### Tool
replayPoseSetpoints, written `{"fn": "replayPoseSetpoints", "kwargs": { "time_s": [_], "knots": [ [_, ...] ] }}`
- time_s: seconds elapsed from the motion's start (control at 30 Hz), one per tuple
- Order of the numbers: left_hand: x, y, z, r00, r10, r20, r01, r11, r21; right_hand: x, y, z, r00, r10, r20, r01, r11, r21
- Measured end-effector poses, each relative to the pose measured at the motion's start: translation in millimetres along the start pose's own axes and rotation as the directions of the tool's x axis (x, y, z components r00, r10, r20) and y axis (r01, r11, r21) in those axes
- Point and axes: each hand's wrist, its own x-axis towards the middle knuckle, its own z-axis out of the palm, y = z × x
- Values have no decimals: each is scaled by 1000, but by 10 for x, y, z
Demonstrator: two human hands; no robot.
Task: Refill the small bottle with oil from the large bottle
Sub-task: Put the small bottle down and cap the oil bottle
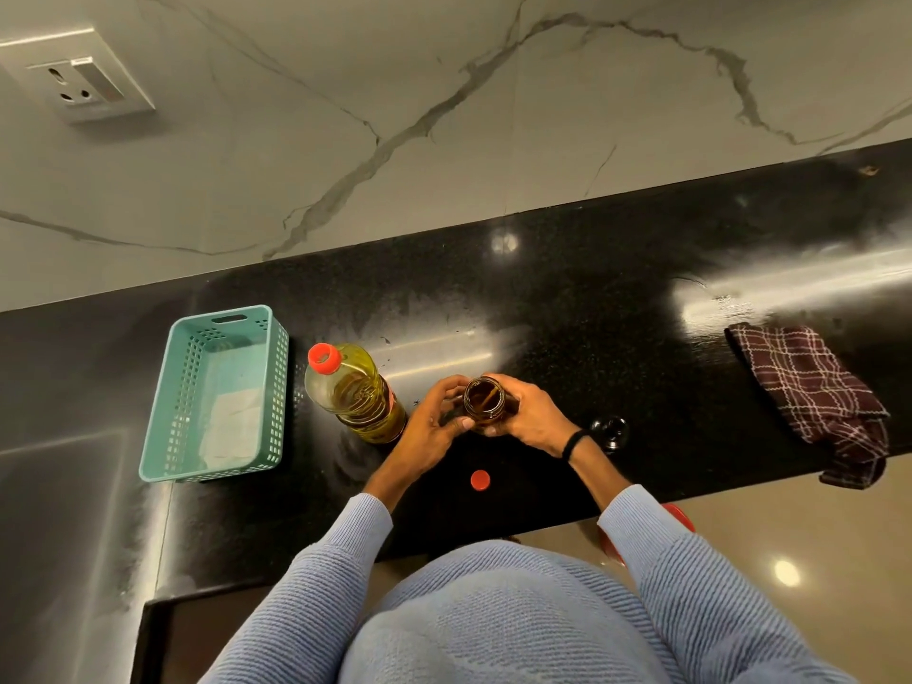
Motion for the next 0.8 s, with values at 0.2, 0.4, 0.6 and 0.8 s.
{"fn": "replayPoseSetpoints", "kwargs": {
  "time_s": [0.2,0.4,0.6,0.8],
  "knots": [
    [4,-9,7,1000,-30,-3,30,999,-21,30,-13,-20,1000,-7,24,8,1000,-26],
    [24,-67,10,999,-35,-1,35,999,-28,27,-78,-28,999,-5,35,7,997,-83],
    [69,-108,64,997,-68,-34,66,997,-43,-49,-115,-117,994,109,-19,-108,930,-351],
    [105,-189,142,995,-63,-79,65,998,24,-358,174,-578,900,269,-344,-435,618,-654]
  ]
}}
